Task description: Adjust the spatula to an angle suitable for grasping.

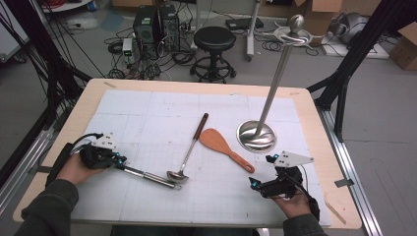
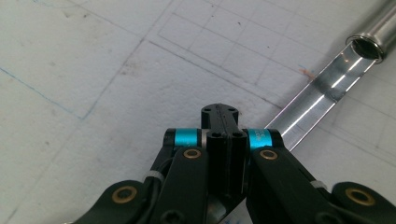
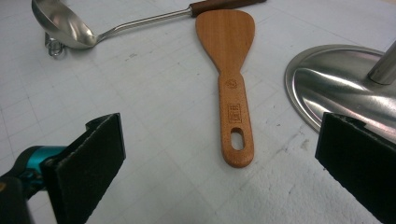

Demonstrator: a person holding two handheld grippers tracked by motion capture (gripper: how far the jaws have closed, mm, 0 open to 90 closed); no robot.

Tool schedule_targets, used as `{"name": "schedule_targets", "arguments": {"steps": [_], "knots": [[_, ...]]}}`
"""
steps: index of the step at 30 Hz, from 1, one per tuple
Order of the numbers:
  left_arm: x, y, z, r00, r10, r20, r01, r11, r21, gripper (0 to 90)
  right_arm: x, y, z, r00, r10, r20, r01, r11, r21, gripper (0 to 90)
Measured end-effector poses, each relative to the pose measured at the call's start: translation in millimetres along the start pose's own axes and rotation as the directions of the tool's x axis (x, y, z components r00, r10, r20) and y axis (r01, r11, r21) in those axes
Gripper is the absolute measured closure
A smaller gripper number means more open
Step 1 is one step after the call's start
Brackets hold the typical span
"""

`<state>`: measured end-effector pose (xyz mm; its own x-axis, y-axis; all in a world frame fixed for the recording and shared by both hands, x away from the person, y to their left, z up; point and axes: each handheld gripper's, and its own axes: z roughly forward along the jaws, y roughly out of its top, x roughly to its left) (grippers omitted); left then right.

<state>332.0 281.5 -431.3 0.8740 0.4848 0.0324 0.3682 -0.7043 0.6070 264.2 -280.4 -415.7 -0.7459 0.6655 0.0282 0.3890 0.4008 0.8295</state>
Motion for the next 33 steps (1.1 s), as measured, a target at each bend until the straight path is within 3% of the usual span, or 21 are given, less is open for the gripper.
{"name": "schedule_targets", "arguments": {"steps": [3,8,10,13,16,20,25,28,33], "knots": [[-3.0,-2.2,-2.8,0.9999,0.017,0.001,-0.017,0.9998,0.012,89.8,0.0,0.4,0.9,1.0000,-0.006,0.001,0.006,1.000,-0.001,0.2],[-7.5,-9.0,-6.9,0.9990,0.025,0.038,-0.026,0.9996,0.013,89.9,0.6,0.6,1.5,1.0000,-0.003,-0.001,0.003,1.000,0.003,0.2],[-10.0,-11.0,-7.6,0.9989,0.019,0.042,-0.018,0.9998,-0.002,89.9,0.7,0.7,1.8,1.0000,-0.004,-0.001,0.004,1.000,0.003,0.2],[-9.4,-10.4,-9.6,0.9976,0.042,0.055,-0.043,0.9990,0.011,89.9,1.0,0.7,2.1,1.0000,-0.003,-0.005,0.003,1.000,0.008,0.2],[-12.2,-9.0,-7.9,0.9975,0.040,0.059,-0.039,0.9992,-0.011,89.8,1.4,0.8,2.3,1.0000,-0.004,-0.003,0.004,1.000,0.006,0.2],[-13.0,-7.9,-9.6,0.9966,0.069,0.045,-0.068,0.9973,-0.028,87.8,0.8,0.6,2.6,1.0000,-0.004,-0.003,0.004,1.000,0.008,0.2],[-12.3,-5.1,-19.6,0.9963,0.063,0.059,-0.056,0.9935,-0.098,81.1,0.9,0.6,3.3,1.0000,-0.003,-0.006,0.003,1.000,0.011,0.2],[-16.2,-2.3,-20.5,0.9919,0.069,0.107,-0.055,0.9894,-0.134,75.6,0.7,0.9,4.0,0.9999,-0.008,-0.007,0.008,1.000,0.008,0.2],[-22.7,0.6,-11.4,0.9784,0.101,0.180,-0.082,0.9905,-0.110,65.5,1.2,1.0,4.1,0.9999,-0.010,-0.009,0.010,1.000,0.011,0.2]]}}
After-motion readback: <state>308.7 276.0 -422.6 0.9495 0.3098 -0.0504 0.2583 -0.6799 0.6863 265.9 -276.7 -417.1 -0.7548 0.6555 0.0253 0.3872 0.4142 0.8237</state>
